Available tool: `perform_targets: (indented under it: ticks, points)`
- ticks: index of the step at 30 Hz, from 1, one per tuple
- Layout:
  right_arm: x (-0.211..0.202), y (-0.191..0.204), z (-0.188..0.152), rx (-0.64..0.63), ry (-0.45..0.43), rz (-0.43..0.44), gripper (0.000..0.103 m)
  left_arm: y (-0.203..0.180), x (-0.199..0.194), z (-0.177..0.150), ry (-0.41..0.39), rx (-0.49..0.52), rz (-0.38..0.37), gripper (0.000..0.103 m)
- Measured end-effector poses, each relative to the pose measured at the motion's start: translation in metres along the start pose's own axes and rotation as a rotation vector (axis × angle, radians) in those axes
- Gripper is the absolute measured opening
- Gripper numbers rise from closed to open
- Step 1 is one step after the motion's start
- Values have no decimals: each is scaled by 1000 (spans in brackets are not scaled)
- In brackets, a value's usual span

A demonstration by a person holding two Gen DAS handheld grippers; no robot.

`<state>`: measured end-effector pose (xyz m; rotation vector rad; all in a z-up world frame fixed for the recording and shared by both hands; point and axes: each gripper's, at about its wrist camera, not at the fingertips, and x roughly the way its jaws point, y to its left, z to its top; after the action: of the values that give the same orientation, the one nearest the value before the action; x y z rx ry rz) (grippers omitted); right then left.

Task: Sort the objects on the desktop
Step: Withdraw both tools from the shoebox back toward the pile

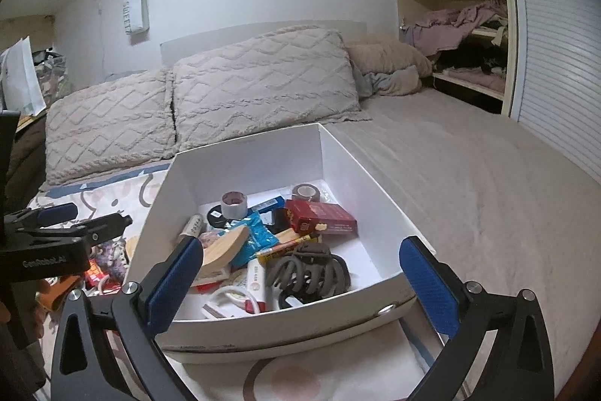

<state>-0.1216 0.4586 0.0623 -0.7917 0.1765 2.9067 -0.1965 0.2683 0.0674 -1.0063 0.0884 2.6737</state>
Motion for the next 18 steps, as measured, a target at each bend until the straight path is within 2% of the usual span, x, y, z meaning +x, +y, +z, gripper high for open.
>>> perform_targets:
  ticks: [6, 18]
  points:
    - [-11, 10, -1, -7, -26, 8, 103, 7, -29, -8, -91, 25, 42, 103]
    - [-54, 42, -9, -90, -107, -4, 103, 21, -79, -36, -174, -14, 28, 103]
